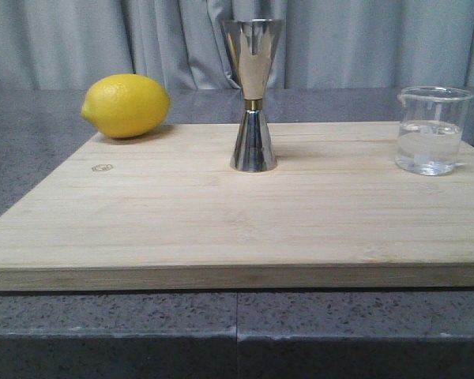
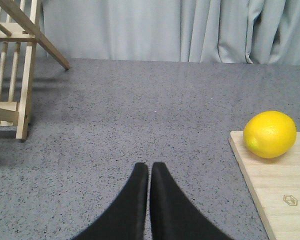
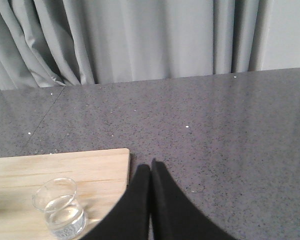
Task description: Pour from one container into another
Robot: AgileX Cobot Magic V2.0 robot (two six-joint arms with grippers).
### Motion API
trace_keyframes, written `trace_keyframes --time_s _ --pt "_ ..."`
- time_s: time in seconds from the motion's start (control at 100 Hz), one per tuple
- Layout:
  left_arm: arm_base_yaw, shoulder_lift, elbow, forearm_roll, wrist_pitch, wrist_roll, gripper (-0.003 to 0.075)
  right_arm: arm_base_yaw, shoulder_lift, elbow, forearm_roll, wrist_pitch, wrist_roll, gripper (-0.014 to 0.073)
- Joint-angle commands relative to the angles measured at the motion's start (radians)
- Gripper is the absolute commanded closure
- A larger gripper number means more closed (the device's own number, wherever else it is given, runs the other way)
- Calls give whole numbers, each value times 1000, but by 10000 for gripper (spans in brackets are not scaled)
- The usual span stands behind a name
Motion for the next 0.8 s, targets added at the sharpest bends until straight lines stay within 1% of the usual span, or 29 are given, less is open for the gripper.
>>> trace_keyframes --time_s 0.0,0.26,0.33,0.36,0.4,0.43,0.46,0.48,0.51,0.52,0.53,0.57,0.6,0.63,0.67,0.79 --pt "2 16 -34 -14 -72 -10 739 2 17 -33 -3 -85 -10 652" --pt "2 16 -34 -14 -72 -10 739 2 17 -33 -3 -68 -10 649" --pt "5 16 -34 -14 -74 -10 735 2 17 -33 -3 -62 -10 620" --pt "5 16 -34 -10 -74 -10 722 2 17 -33 -3 -62 -10 580" --pt "5 16 -34 -6 -74 -10 679 2 17 -33 -5 -62 -10 519" --pt "5 16 -34 0 -74 -10 633 2 17 -33 -8 -62 -10 443" --pt "5 16 -34 2 -74 -10 560 2 17 -33 -11 -62 -10 376" --pt "5 16 -34 4 -74 -10 528 2 17 -33 -15 -60 -10 326" --pt "5 16 -34 6 -74 -10 445 2 17 -33 -21 -60 -10 263" --pt "5 16 -34 6 -74 -10 428 2 17 -33 -24 -60 -10 235" --pt "5 16 -34 6 -74 -10 396 2 17 -33 -24 -60 -10 222" --pt "5 16 -34 6 -74 -10 323 2 17 -32 -24 -60 -10 157" --pt "5 16 -34 6 -74 -10 263 2 17 -32 -24 -60 -10 127" --pt "5 16 -34 6 -74 -10 230 2 17 -32 -24 -60 -10 109" --pt "5 16 -34 4 -74 -10 207 2 17 -32 -24 -60 -10 99" --pt "5 16 -34 4 -74 -10 208 2 17 -32 -24 -60 -10 102"
